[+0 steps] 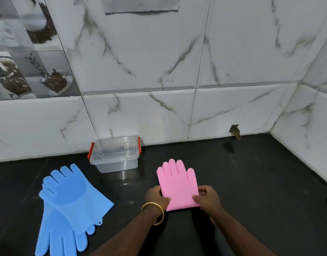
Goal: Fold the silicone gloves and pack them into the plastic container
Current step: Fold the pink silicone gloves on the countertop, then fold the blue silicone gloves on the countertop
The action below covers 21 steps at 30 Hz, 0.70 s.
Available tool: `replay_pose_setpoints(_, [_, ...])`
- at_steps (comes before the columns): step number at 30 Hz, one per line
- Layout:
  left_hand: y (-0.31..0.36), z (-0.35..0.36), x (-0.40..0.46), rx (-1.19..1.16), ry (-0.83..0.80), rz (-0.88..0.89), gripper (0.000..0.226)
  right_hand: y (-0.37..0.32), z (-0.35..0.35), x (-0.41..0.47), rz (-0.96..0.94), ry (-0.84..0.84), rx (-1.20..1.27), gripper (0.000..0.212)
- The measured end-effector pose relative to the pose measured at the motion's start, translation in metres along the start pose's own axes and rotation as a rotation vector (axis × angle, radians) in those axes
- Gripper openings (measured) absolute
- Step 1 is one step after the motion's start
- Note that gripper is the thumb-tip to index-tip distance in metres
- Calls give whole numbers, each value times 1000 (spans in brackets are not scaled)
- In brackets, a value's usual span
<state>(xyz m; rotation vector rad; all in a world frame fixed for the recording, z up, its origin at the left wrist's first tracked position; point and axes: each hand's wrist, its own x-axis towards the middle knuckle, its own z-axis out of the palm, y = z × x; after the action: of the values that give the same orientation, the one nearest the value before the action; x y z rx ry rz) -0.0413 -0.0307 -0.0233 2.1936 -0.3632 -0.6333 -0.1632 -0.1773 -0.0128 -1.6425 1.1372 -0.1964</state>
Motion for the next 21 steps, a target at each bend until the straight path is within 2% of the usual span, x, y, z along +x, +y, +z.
replay_pose_setpoints(3, [-1, -8, -1, -3, 6, -39, 48, -2, 4, 1, -23, 55, -81, 33])
replay_pose_setpoints(5, [-2, -16, -1, -31, 24, -56, 62, -7, 7, 2, -49, 108, -206, 38])
replay_pose_setpoints(7, [-5, -29, -1, -67, 48, -51, 66, -14, 13, -1, -87, 171, -316, 46])
replay_pose_setpoints(11, [-13, -64, -2, -72, 98, -44, 53, -28, 35, -15, -167, 294, -447, 64])
replay_pose_setpoints(13, [-22, -83, -3, -94, 127, -58, 44, -36, 52, -26, -303, 354, -439, 59])
replay_pose_setpoints(15, [-34, -102, -6, -110, 162, -66, 37, -44, 72, -34, -455, 382, -383, 45])
replay_pose_setpoints(17, [-50, -122, -8, -136, 195, -91, 31, -52, 98, -44, -524, 297, -300, 34])
replay_pose_setpoints(21, [-84, -157, -10, -173, 243, -145, 25, -63, 146, -57, -407, -74, -242, 33])
